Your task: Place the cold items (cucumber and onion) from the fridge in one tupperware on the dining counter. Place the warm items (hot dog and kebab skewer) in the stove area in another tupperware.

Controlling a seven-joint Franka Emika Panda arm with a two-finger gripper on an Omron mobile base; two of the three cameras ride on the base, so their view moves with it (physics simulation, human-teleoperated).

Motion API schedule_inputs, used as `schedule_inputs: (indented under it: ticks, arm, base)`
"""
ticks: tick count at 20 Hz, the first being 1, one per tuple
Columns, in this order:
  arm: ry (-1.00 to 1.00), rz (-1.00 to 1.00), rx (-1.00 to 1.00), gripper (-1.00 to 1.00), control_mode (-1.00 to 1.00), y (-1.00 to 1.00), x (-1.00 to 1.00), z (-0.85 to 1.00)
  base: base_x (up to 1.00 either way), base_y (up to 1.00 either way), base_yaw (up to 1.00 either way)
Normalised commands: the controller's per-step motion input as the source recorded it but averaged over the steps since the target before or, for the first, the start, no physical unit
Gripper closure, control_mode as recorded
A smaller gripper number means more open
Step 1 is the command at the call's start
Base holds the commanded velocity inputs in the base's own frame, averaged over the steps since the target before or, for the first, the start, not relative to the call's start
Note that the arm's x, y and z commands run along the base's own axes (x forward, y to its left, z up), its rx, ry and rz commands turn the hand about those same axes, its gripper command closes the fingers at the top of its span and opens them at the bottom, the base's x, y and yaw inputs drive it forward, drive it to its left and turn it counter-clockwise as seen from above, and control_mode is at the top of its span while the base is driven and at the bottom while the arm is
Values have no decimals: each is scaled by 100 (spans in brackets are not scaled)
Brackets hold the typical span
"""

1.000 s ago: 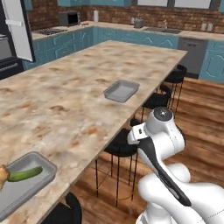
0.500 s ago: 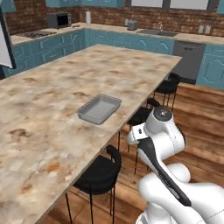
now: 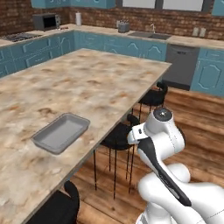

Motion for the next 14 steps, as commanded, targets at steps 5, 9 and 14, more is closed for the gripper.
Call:
schedule_inputs:
  ticks: [5, 9, 14]
  arm:
    - [0, 0, 0, -100, 100, 0, 0, 0]
    - [0, 0, 0, -100, 100, 0, 0, 0]
    - [0, 0, 0, -100, 100, 0, 0, 0]
  base:
    - [59, -100, 3]
    - [82, -100, 7]
    - [94, -100, 3]
